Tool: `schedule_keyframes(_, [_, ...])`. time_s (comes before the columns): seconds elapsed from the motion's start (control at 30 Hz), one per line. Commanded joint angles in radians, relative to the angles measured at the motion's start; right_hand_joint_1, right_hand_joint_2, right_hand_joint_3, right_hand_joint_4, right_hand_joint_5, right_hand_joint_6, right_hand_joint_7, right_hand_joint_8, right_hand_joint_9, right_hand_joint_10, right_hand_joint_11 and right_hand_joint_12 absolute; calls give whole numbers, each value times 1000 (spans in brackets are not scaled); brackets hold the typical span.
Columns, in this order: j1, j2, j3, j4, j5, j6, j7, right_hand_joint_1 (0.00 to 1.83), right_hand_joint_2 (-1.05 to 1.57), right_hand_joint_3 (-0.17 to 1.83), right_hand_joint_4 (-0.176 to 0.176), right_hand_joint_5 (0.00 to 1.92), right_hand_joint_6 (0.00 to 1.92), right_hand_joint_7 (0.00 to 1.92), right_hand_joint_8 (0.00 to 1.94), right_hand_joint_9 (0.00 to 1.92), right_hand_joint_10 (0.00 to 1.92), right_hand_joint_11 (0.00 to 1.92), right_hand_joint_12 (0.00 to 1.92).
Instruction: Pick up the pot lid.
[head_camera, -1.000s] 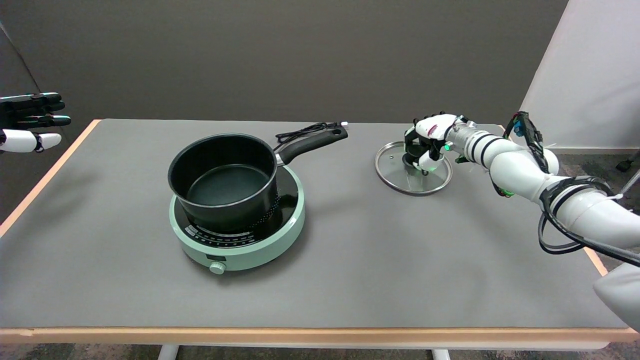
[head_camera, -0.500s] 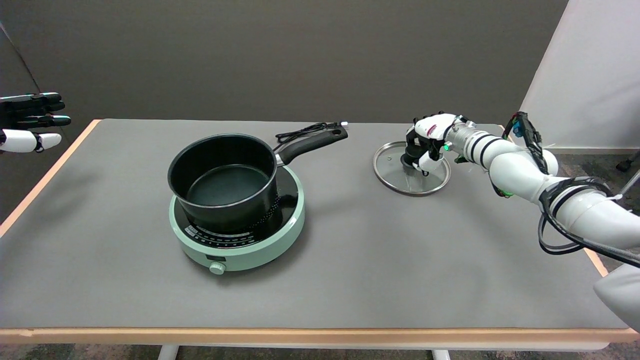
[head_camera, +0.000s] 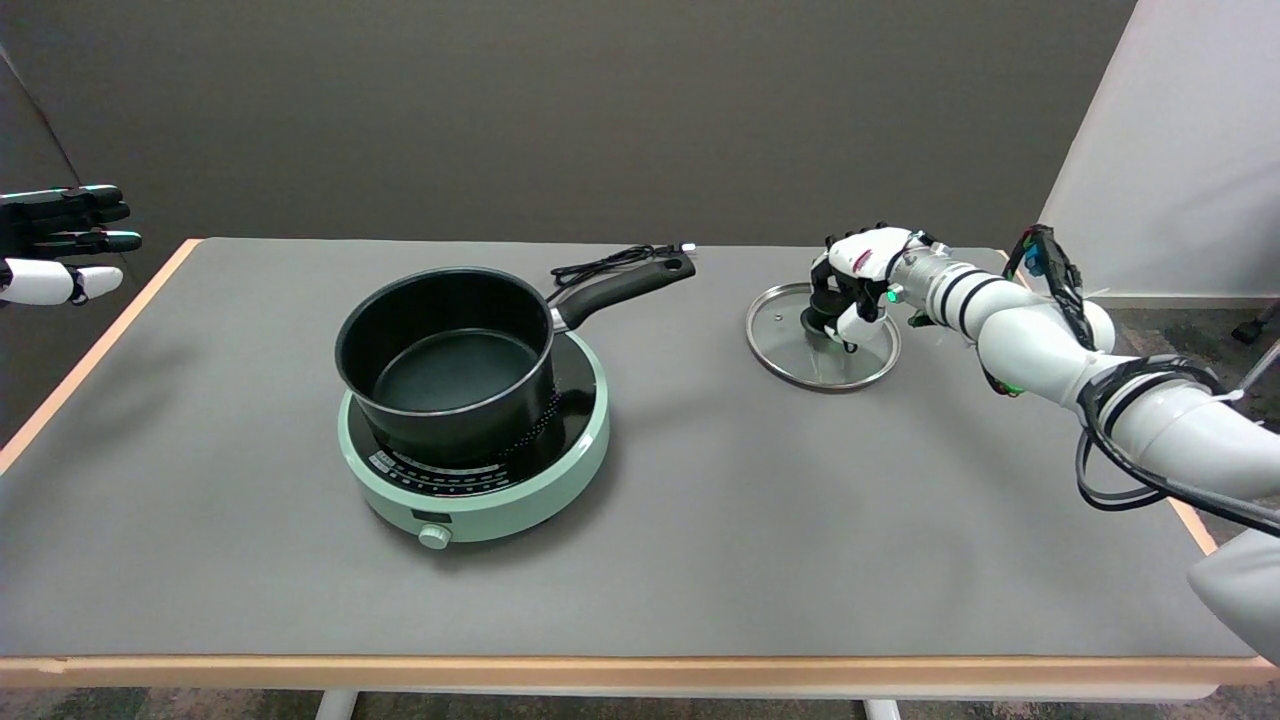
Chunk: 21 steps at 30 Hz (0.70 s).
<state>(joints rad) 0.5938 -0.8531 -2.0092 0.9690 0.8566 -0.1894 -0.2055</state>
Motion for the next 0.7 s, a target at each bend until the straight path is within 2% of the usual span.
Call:
schedule_keyframes(0.03, [-3,-2,-2,2,2,10,0,1358,833,680,176,724,1129,889,1355,870,1259,650,1070])
schedule_keyframes(0.1, [-5,-2,-2,4,2,10,0,1365,833,628,176,717,1148,926,1269,867,1276,636,1110])
schedule_keyframes(0.17, [-7,-2,-2,6,2,10,0,1356,921,463,176,749,1078,904,1237,886,1212,645,1076])
schedule_keyframes(0.27, [-7,-2,-2,6,2,10,0,1356,970,337,176,734,1044,923,1158,868,1128,621,1099])
schedule_keyframes(0.47, [-9,-2,0,7,2,10,0,1357,962,349,176,734,1046,928,1156,872,1104,624,1106])
schedule_keyframes(0.7, [-9,-2,3,7,2,9,0,1356,912,488,176,739,1074,899,1254,872,1232,657,1094])
